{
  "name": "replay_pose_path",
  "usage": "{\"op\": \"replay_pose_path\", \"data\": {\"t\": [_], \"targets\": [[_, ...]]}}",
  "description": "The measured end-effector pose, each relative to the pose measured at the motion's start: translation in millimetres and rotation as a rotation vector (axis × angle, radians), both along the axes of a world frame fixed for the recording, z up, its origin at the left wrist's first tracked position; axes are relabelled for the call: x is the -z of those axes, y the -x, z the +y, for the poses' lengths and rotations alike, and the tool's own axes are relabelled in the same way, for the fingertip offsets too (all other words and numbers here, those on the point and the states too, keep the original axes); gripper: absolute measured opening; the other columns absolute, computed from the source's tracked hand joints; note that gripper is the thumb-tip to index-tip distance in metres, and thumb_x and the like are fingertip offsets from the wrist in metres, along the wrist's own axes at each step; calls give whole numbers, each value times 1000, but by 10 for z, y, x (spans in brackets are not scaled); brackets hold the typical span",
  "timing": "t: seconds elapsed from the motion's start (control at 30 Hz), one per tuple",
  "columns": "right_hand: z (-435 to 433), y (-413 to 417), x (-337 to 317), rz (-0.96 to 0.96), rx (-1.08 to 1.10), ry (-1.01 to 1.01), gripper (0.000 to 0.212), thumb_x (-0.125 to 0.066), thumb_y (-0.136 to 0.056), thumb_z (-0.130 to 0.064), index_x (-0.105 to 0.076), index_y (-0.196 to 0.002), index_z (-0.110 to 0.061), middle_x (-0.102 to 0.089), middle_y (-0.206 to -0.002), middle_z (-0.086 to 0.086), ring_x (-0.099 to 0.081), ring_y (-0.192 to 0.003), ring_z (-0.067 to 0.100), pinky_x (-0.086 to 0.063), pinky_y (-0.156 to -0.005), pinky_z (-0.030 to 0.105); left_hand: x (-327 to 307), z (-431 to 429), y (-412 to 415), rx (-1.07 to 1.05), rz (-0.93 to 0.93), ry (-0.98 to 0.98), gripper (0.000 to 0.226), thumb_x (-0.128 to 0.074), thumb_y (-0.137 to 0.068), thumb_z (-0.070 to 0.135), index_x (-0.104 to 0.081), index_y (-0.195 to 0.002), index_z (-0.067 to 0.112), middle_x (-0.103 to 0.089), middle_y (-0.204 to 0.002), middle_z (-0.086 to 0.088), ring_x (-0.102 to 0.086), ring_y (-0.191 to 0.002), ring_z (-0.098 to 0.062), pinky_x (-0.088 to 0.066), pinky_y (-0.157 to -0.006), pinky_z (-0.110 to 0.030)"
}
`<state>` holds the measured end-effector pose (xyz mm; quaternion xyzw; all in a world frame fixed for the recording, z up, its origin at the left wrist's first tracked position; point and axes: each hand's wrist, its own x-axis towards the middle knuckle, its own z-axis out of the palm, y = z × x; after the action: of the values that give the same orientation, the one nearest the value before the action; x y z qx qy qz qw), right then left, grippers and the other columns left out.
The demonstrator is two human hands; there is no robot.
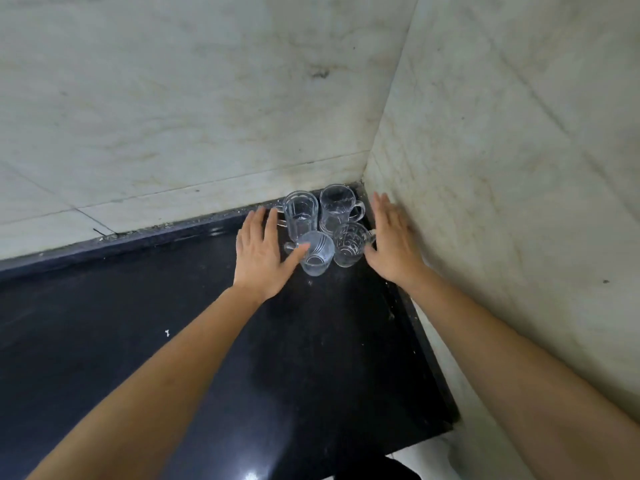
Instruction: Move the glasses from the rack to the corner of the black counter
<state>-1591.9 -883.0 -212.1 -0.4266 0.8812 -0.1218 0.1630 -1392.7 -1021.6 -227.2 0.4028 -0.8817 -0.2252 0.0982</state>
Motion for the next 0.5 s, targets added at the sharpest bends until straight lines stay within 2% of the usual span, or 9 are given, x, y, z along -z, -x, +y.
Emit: {"op": "replay_pose_path", "data": {"t": [0.07,0.17,0.33,0.5], "targets": [[-130,-11,-404,61,4,123,75,-44,-106,-30,2,-163,-15,2,-172,13,-3,-158,31,-8,-128,46,-376,-149,-104,-45,25,88,80,-39,-96,61,-22,-155,9,-18,-163,-20,-9,-152,-37,-15,-121,-56],[-401,-73,-1049,163,4,358,71,-32,-107,-49,-3,-163,-14,0,-171,14,-7,-158,32,-9,-126,43,-1003,-378,-255,-116,82,280,70,-34,-102,54,-25,-154,9,-18,-163,-23,-11,-151,-40,-17,-118,-59],[-814,-495,-1656,322,-221,672,75,-40,-105,-50,-9,-163,-14,-2,-170,18,-8,-157,36,-11,-126,47,-1797,-334,-1010,-290,125,607,65,-35,-103,50,-28,-154,11,-20,-162,-22,-16,-150,-40,-19,-118,-58],[-1083,-1658,-1483,180,-561,754,77,-42,-104,-51,-12,-162,-12,-3,-169,23,-8,-157,41,-15,-125,56,-1860,401,-2384,-611,-5,662,65,-37,-102,48,-28,-154,10,-20,-162,-23,-17,-150,-41,-21,-117,-58]]}}
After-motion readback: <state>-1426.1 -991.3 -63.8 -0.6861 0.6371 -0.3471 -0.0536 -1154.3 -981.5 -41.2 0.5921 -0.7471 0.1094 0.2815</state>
